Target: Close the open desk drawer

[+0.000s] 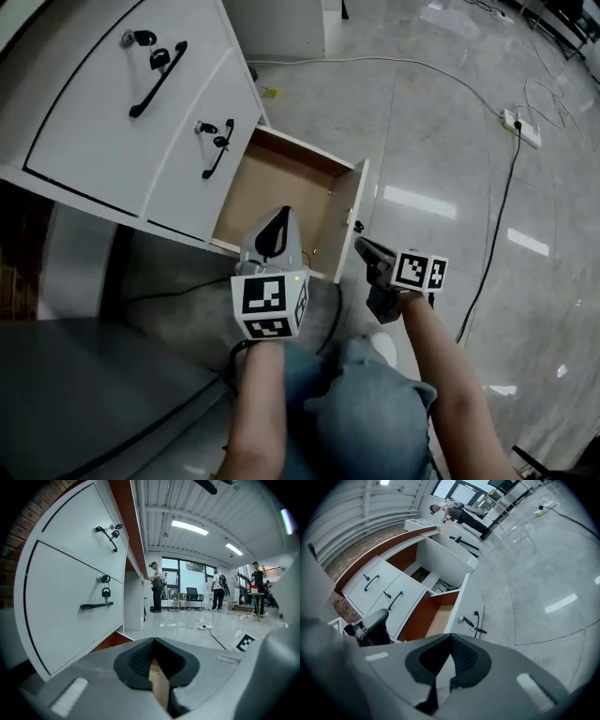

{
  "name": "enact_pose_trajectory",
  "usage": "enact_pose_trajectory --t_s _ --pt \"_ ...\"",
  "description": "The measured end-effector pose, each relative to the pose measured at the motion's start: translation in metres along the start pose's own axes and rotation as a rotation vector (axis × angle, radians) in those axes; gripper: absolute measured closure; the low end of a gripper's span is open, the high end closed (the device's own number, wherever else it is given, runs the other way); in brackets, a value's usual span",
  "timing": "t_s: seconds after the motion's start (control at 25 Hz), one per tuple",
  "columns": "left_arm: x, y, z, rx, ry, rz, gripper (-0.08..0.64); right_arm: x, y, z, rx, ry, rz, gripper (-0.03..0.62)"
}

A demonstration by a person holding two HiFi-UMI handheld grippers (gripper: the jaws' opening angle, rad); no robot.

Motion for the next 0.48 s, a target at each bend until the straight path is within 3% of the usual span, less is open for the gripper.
enact_pose_trajectory --t_s 0.24,0.36,0.48 --pt "-0.010 0.004 -0.006 0.009 -0.043 -0.020 0.560 -0.013 -0.032 -0.021 0.020 -0.042 -0.108 0.592" --pt "-0.012 0.005 -0.006 0.017 -0.051 -0.028 0.560 -0.017 -0.042 -0.033 0.038 -0.042 -0.148 0.522" --pt "-0.015 0.007 -0.006 0.031 -0.053 -0.035 0.561 -0.021 -0.052 -0.046 0.038 -0.044 -0.188 0.518"
Point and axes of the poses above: the fingertips, and each gripper's own axes: z backward along the fingers, y to its left, x out of its top, the point moved 8 cm from there along z, backward along the fingers, and after that the axes turned 5 degrees about y, right-handed, at the moved point
